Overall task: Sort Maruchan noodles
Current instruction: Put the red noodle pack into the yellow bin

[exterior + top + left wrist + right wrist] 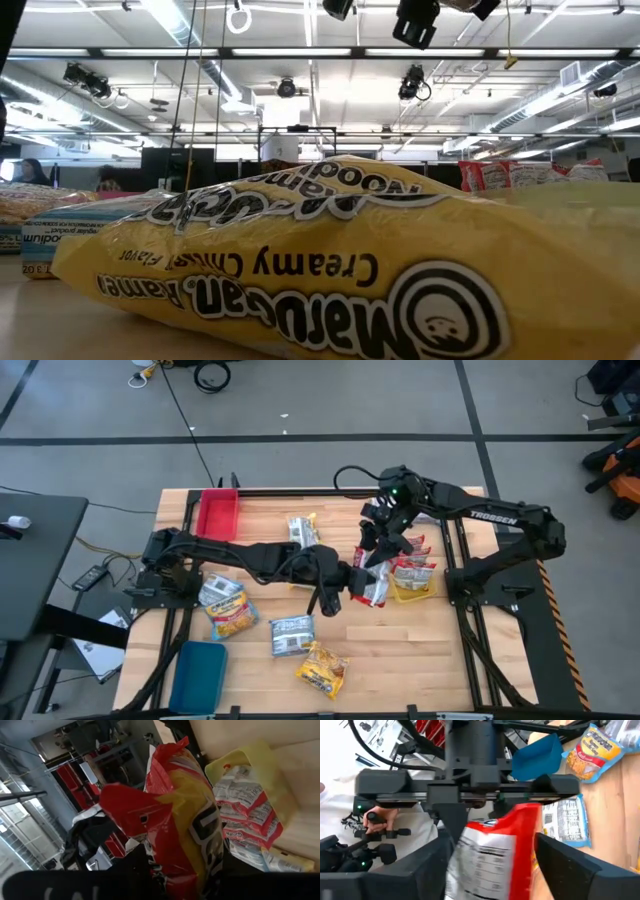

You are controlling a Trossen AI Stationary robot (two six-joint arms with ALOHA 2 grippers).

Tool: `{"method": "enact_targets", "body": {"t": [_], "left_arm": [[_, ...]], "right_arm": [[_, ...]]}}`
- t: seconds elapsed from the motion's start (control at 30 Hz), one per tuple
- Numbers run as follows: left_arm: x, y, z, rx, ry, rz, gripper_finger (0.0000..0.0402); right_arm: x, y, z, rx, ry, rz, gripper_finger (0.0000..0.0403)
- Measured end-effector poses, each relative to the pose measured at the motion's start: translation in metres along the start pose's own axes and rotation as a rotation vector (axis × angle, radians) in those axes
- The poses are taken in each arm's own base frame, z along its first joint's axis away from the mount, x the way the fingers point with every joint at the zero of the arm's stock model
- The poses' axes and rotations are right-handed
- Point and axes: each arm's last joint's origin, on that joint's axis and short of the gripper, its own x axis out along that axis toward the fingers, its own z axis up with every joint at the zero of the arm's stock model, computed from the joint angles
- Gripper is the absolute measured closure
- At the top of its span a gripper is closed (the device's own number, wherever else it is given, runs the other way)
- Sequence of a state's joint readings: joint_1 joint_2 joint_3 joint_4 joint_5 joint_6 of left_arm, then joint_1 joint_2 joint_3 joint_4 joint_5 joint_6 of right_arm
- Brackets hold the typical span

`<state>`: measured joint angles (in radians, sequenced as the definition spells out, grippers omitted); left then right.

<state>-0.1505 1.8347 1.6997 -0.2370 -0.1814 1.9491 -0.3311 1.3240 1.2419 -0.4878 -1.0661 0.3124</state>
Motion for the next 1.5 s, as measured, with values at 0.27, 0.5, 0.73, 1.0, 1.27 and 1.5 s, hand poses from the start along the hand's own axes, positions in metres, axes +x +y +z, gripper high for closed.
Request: {"method": "enact_targets", "body": {"t": [0.27, 0.5, 0.73, 1.0, 1.27, 1.5], "left_arm": [[0.000, 0.000, -0.001, -0.018, 0.003, 0.000, 0.0275], [0.000, 0.004, -0.002, -0.127, 0.016, 0.042, 0.0199], [-0.012, 0.009, -0.008, -0.296, 0.133, 0.026, 0.0136], [-0.027, -0.006, -0.019, -0.877, 0.328, -0.096, 0.0123], [-0.023, -0.023, -0.046, -1.607, 0.429, -0.008, 0.0123], [-0.019, -0.021, -0.062, -2.067, 0.377, 0.164, 0.0123]], "right_arm": [[0.004, 0.002, -0.001, -0.015, -0.003, -0.033, 0.0233], [-0.001, 0.003, 0.000, -0.022, -0.016, -0.043, 0.0290], [-0.039, 0.029, -0.016, -0.102, -0.086, -0.283, 0.0307], [-0.086, 0.086, -0.085, -0.090, -0.049, -0.822, 0.0326], [-0.091, 0.090, -0.149, -0.033, -0.241, -0.880, 0.0327], [-0.072, 0.050, -0.186, -0.071, -0.375, -0.808, 0.0327]]}}
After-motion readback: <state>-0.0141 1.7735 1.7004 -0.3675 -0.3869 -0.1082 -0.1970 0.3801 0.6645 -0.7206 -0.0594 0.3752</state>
